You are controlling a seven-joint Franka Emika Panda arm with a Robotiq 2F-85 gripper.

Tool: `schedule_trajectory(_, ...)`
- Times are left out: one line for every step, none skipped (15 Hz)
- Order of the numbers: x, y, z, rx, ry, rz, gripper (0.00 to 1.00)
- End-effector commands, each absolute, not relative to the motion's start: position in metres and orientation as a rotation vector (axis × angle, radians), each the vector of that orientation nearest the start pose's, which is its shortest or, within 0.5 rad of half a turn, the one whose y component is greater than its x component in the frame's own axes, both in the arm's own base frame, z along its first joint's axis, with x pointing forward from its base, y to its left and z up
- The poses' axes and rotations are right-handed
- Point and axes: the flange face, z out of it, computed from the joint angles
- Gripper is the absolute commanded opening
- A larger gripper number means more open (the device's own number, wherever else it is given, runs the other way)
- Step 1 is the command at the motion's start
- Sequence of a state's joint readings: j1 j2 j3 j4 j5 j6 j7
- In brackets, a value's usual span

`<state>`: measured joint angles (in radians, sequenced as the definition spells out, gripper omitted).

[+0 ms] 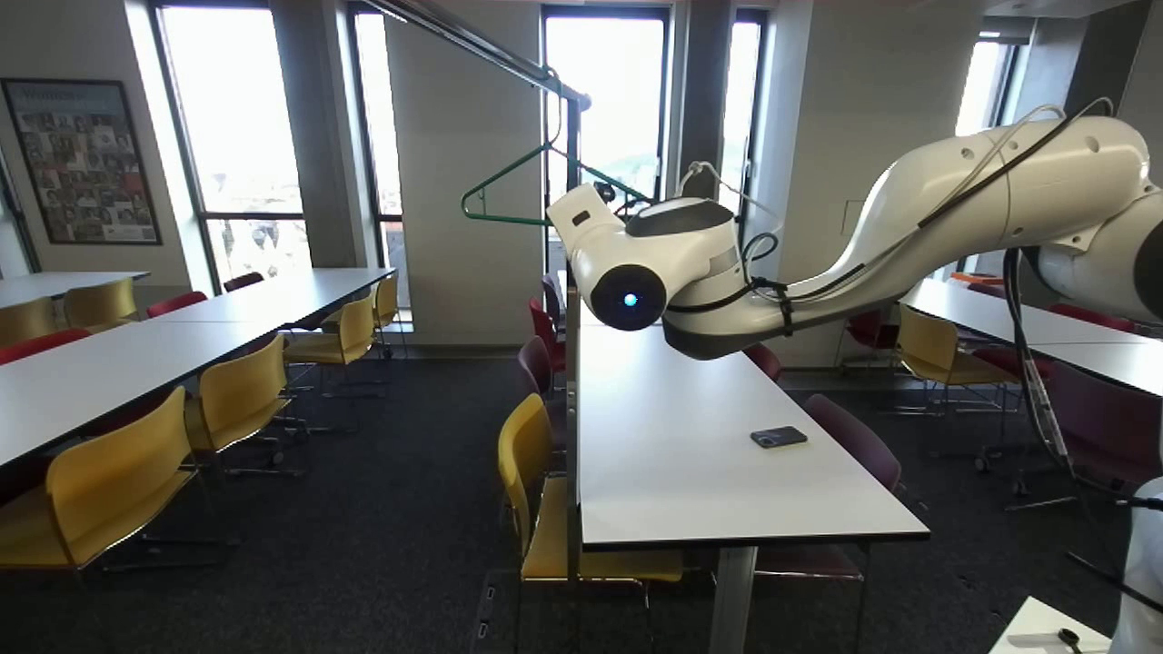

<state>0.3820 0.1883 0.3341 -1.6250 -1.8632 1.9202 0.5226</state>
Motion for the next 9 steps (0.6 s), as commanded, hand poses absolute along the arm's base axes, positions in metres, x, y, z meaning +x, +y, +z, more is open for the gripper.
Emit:
schedule_trajectory(0.544, 0.353, 0.617, 1.389, 0.672, 1.107, 1.00)
schedule_trajectory(0.544, 0.352, 0.618, 1.391, 0.669, 1.105, 1.00)
schedule_trajectory(0.545, 0.351, 0.617, 1.394, 0.666, 1.103, 1.00)
schedule_trajectory(0.546, 0.350, 0.617, 1.397, 0.666, 1.101, 1.00)
schedule_trajectory(0.546, 0.349, 0.616, 1.402, 0.670, 1.096, 1.00)
schedule_trajectory(0.547, 0.351, 0.613, 1.408, 0.677, 1.092, 1.00)
schedule_trajectory(0.547, 0.353, 0.611, 1.409, 0.685, 1.088, 1.00)
schedule_trajectory(0.547, 0.357, 0.608, 1.407, 0.694, 1.088, 1.00)
schedule_trajectory(0.546, 0.361, 0.605, 1.406, 0.701, 1.092, 1.00)
